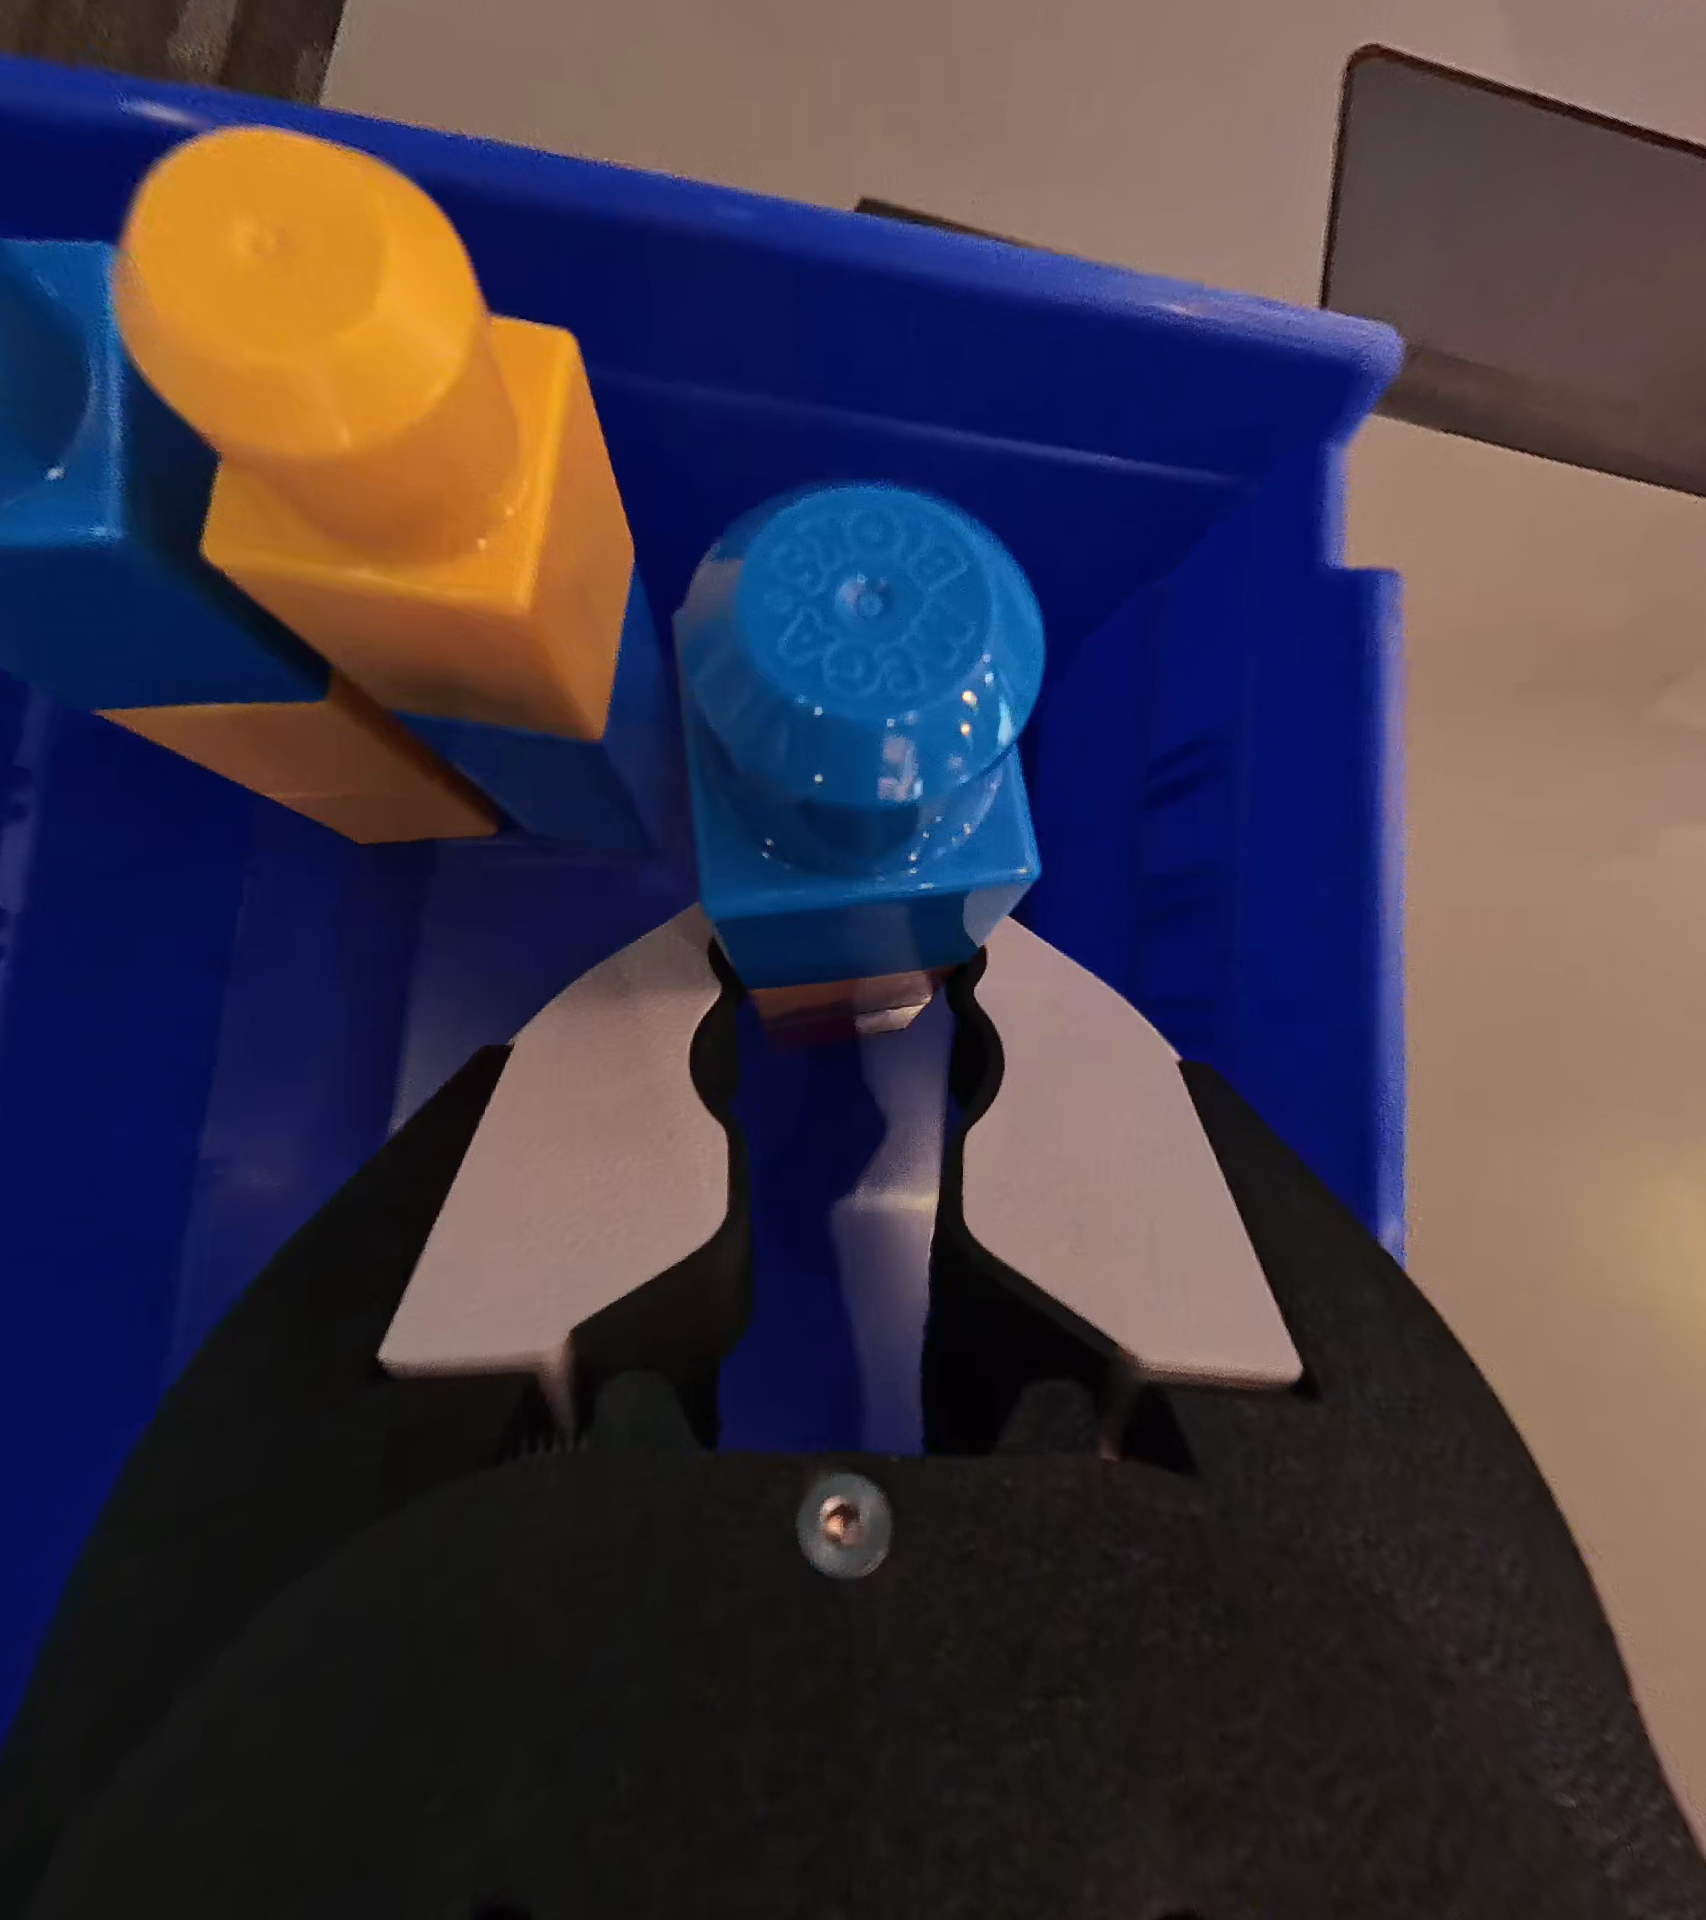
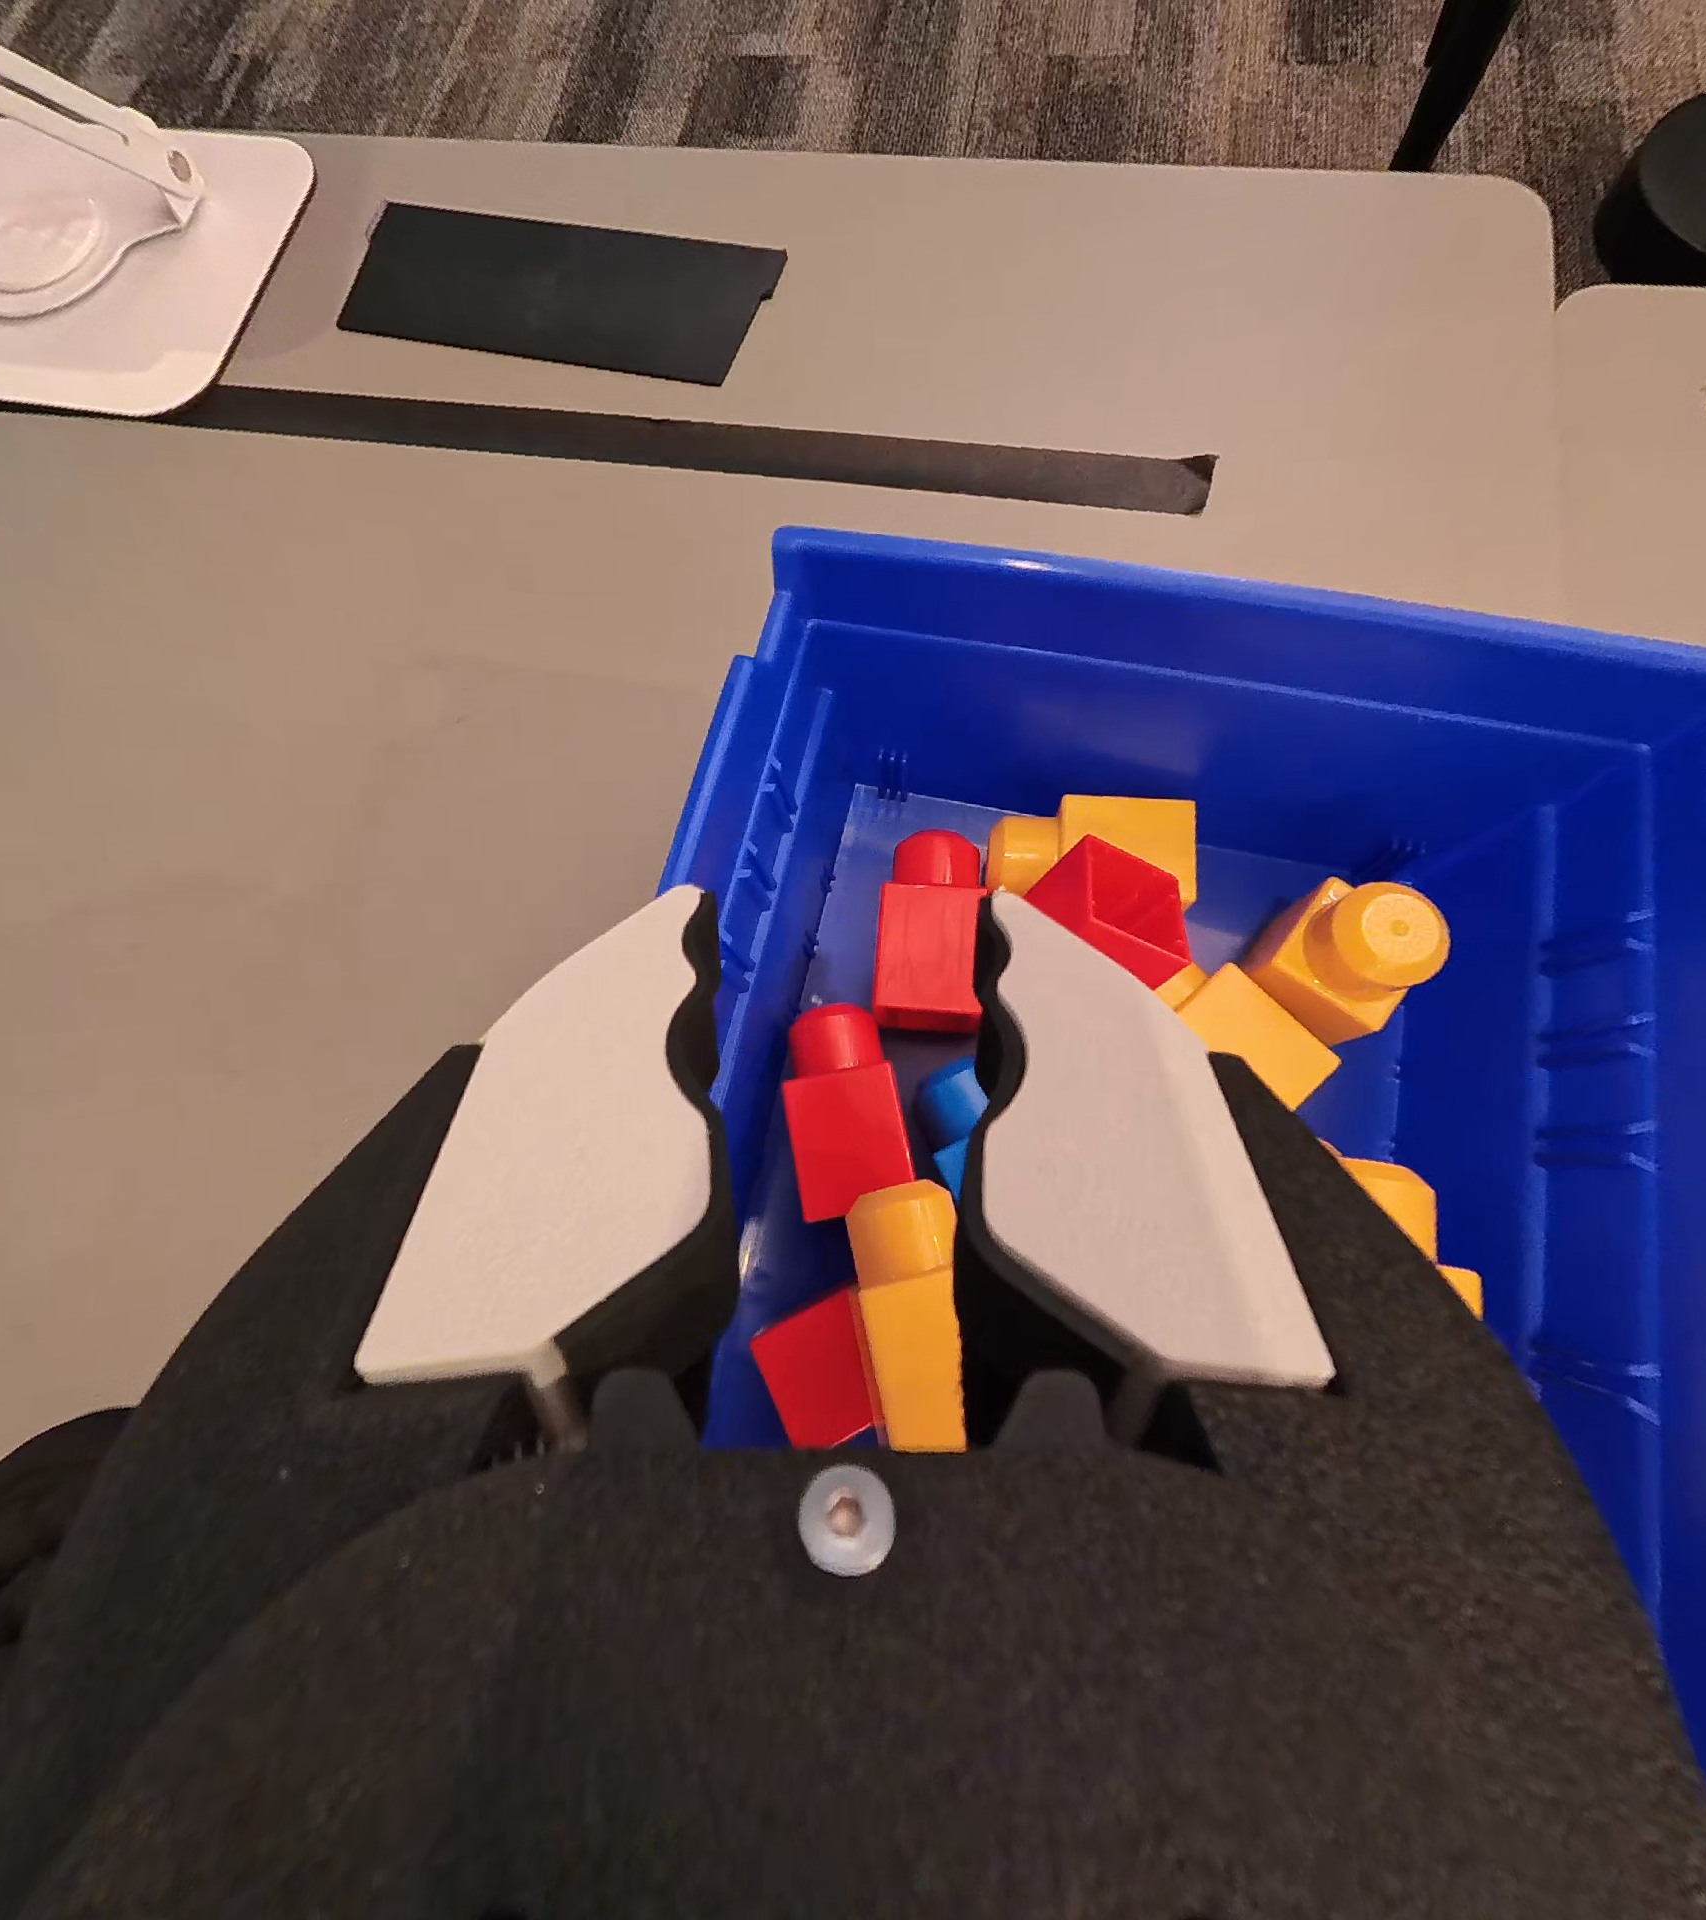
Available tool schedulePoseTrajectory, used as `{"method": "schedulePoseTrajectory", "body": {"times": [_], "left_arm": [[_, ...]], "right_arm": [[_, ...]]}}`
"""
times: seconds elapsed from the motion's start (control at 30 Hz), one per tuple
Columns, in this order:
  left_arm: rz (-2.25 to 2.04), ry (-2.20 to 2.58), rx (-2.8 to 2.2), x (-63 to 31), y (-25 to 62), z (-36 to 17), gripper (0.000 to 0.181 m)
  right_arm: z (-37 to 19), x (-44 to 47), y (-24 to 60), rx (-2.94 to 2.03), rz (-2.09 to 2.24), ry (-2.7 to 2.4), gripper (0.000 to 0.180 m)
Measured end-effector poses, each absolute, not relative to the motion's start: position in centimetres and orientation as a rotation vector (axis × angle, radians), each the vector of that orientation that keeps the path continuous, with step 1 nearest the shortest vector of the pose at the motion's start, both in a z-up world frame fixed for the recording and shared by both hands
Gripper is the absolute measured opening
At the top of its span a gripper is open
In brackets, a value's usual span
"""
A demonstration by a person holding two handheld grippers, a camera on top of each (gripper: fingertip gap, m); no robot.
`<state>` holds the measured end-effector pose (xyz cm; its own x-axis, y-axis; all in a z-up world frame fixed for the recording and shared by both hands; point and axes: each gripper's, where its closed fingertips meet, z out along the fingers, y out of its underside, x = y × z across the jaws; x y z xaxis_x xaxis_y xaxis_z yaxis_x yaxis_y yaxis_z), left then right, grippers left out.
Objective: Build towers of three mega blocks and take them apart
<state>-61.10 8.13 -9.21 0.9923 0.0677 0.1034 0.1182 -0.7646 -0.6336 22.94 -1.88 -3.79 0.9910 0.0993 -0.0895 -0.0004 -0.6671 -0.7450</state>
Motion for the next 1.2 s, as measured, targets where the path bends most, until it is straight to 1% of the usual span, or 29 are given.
{"method": "schedulePoseTrajectory", "body": {"times": [0.07,0.17,0.27,0.33,0.4,0.47,0.57,0.7,0.8,0.83,0.9,0.93,1.03,1.07,1.1,1.13,1.2], "left_arm": [[-0.086,-0.094,-2.395,-61.3,7.2,-7.9,0.038],[-0.064,-0.031,-2.279,-61.5,5.6,-4.3,0.038],[-0.079,0.012,-2.117,-60.9,3.9,1.1,0.037],[-0.144,0.076,-1.995,-58.9,2.6,5.2,0.039],[-0.28,0.197,-1.875,-55.0,1.1,9.3,0.037],[-0.512,0.363,-1.739,-49.2,-0.7,13.0,0.037],[-0.91,0.606,-1.576,-40.5,-4.3,16.5,0.037],[-1.17,0.844,-1.48,-31.4,-6.6,17.4,0.037],[-1.277,1.002,-1.438,-25.6,-7.5,16.8,0.037],[-1.3,1.05,-1.429,-23.9,-7.8,16.5,0.037],[-1.333,1.124,-1.408,-21.2,-8.1,16.1,0.037],[-1.349,1.151,-1.395,-20.1,-8.3,16.0,0.037],[-1.39,1.211,-1.354,-17.9,-8.9,15.7,0.037],[-1.4,1.222,-1.343,-17.4,-9.0,15.6,0.037],[-1.413,1.223,-1.33,-17.1,-9.0,15.6,0.037],[-1.438,1.212,-1.309,-17.0,-9.0,15.6,0.037],[-1.469,1.134,-1.278,-17.1,-8.4,15.7,0.037]], "right_arm": [[-3.8,22.8,-1.9,-2.297,0.153,-0.075,0.046],[-3.5,22.5,-1.8,-2.293,0.15,-0.089,0.046],[-2.9,22.1,-1.6,-2.287,0.131,-0.109,0.046],[-2.1,21.5,-1.6,-2.274,0.115,-0.134,0.046],[-1.0,20.6,-1.5,-2.248,0.102,-0.17,0.045],[0.6,18.9,-1.3,-2.206,0.109,-0.225,0.045],[4.2,13.1,-1.2,-2.084,0.207,-0.427,0.045],[10.7,0.3,-3.2,-1.716,0.532,-0.818,0.05],[15.4,-8.6,-6.3,-1.423,0.902,-0.928,0.055],[16.4,-11.1,-7.7,-1.347,1.028,-0.965,0.059],[16.8,-14.7,-9.7,-1.275,1.191,-1.033,0.068],[16.3,-15.8,-9.9,-1.29,1.204,-1.064,0.071],[14.1,-17.3,-8.4,-1.375,1.045,-1.092,0.078],[13.8,-17.6,-8.3,-1.384,1.044,-1.1,0.076],[13.3,-17.8,-8.6,-1.396,1.082,-1.131,0.064],[13.0,-17.9,-9.0,-1.402,1.121,-1.17,0.039],[12.8,-18.0,-8.5,-1.413,1.151,-1.149,0.037]]}}
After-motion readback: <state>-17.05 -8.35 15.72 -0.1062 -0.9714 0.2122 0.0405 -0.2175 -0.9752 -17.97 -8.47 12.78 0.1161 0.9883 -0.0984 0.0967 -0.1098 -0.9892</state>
